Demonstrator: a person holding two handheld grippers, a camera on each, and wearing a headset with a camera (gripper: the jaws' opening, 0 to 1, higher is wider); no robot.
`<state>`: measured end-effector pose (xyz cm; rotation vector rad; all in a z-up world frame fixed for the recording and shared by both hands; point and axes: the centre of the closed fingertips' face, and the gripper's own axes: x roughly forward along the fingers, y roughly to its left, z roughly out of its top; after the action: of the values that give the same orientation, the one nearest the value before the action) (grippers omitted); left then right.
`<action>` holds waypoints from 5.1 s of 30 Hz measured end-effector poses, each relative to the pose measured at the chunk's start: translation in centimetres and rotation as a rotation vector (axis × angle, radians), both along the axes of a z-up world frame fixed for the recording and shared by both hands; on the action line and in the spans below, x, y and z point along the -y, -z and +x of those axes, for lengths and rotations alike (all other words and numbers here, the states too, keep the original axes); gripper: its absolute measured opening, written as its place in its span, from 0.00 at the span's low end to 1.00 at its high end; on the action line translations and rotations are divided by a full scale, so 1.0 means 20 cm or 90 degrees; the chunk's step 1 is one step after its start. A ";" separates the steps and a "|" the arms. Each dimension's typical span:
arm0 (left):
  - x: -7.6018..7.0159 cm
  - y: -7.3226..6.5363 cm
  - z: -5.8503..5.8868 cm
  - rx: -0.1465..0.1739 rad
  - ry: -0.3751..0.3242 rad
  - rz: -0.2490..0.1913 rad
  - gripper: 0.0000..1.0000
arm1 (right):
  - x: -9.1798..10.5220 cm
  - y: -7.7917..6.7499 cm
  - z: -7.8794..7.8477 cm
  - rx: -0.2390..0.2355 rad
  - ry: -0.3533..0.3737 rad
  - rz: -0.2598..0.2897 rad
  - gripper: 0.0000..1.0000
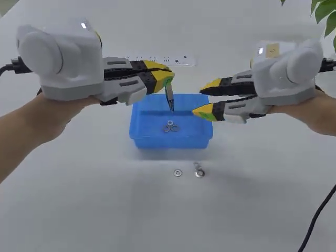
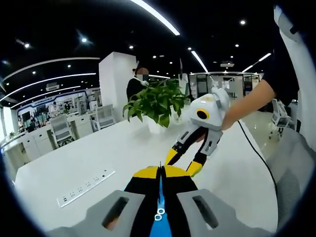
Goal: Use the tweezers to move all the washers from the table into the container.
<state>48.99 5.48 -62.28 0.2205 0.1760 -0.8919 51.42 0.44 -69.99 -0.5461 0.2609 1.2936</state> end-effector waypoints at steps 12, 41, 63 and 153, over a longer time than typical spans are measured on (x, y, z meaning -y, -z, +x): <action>0.04 0.02 -0.16 0.004 -0.020 -0.026 0.05 | 0.49 0.10 -0.23 -0.002 0.113 -0.030 0.46; 0.11 0.35 -0.41 -0.060 -0.006 -0.012 0.05 | 0.64 0.17 -0.54 -0.101 0.218 0.044 0.69; 0.13 0.37 -0.39 -0.064 0.002 -0.019 0.05 | 0.58 0.18 -0.61 -0.137 0.189 0.067 0.73; 0.17 0.42 -0.46 -0.154 0.064 0.037 0.06 | -0.25 0.36 -0.63 -0.093 -0.234 -0.035 0.10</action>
<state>39.73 2.07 -70.64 0.1753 0.4189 -1.0135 38.76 5.39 -77.16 -0.5641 0.3282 1.6906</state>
